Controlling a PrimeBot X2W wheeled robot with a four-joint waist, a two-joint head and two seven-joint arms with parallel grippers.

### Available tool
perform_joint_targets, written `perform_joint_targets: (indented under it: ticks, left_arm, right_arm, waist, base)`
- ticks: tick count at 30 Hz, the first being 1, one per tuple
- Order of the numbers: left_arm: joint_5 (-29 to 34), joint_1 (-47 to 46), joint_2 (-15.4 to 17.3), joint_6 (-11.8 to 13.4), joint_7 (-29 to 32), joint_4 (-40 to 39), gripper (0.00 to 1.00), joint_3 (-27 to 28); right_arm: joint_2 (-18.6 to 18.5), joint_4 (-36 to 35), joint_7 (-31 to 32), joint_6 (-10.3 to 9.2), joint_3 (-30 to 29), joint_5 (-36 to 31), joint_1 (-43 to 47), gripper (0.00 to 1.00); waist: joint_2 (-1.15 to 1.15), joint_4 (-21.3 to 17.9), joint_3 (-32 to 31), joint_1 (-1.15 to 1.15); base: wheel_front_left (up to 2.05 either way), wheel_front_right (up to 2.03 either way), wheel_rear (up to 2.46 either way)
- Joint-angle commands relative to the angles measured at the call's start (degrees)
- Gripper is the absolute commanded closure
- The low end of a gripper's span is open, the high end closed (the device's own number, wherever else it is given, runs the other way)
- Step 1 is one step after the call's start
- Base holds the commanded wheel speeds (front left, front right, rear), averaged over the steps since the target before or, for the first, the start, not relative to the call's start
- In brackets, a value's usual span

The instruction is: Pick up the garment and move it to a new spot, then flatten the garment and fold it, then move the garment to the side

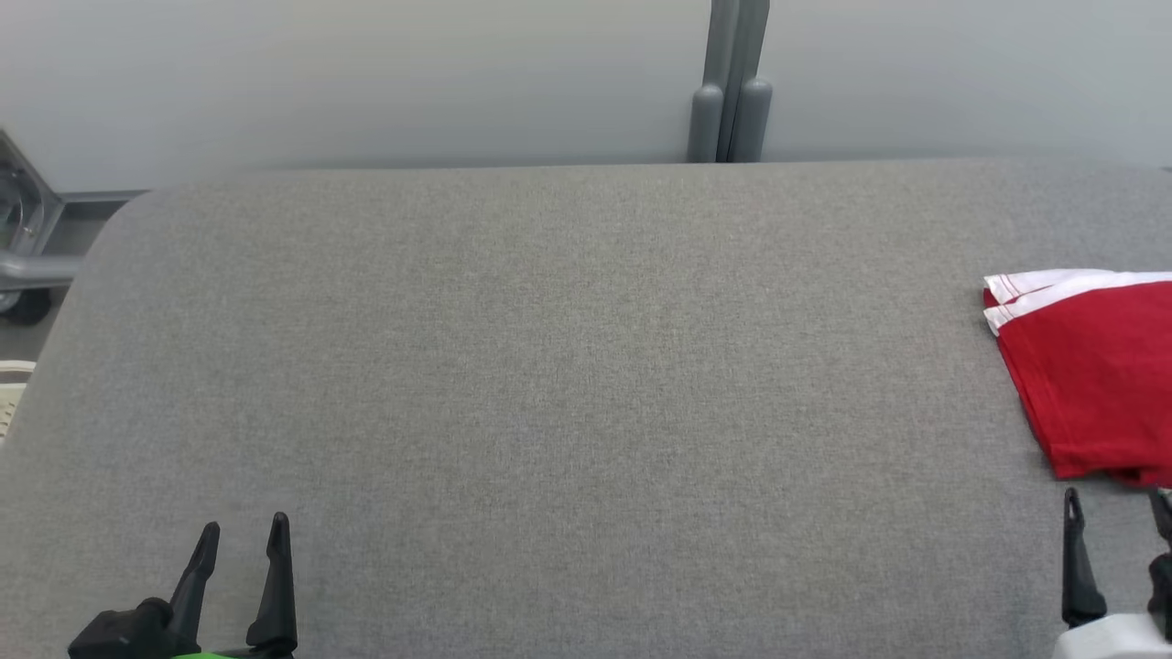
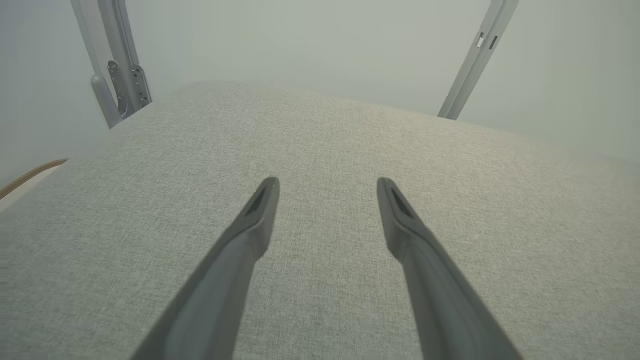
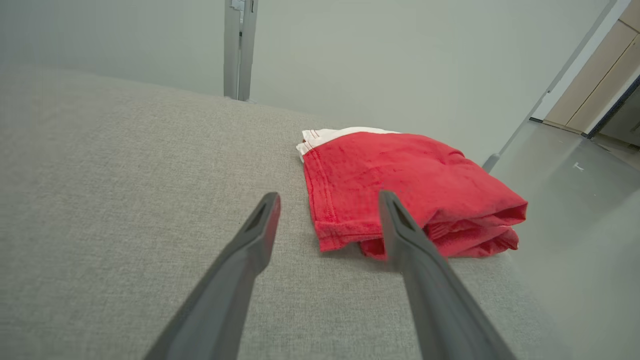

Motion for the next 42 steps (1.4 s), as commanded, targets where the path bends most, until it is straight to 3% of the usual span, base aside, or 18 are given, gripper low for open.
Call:
perform_joint_targets:
  ticks: [1,10,23,42]
  left_arm:
    - [0.7,0.9,-0.4,-0.2,-0.2,0.2,0.0,0.9]
    - [2.7,0.3,-2.6,-1.1,-0.2,2.4,0.0,2.9]
    - [4.5,0.8,-3.7,-1.9,-0.2,4.0,0.0,4.9]
    - [3.8,1.6,-3.4,-2.0,-0.2,3.6,0.0,5.6]
  right_arm:
    - [0.5,0.2,-0.5,-0.09,0.6,-2.0,1.3,0.0]
    - [1.1,-0.5,-0.4,-0.09,9.0,-3.4,1.7,0.0]
    - [1.2,-3.5,-0.5,-0.09,2.2,-1.1,2.8,0.0]
    - [1.2,-1.0,-0.5,-0.09,2.8,-0.9,1.5,0.0]
  waist:
    - [0.0,0.5,-2.8,0.0]
    - [0.0,0.7,-3.9,0.0]
    - [0.0,-0.4,-5.0,0.0]
    - [0.0,0.4,-4.7,0.0]
  base:
    - [0.0,0.0,0.0]
    - [0.0,0.0,0.0]
    - [0.0,0.0,0.0]
    - [0.0,0.0,0.0]
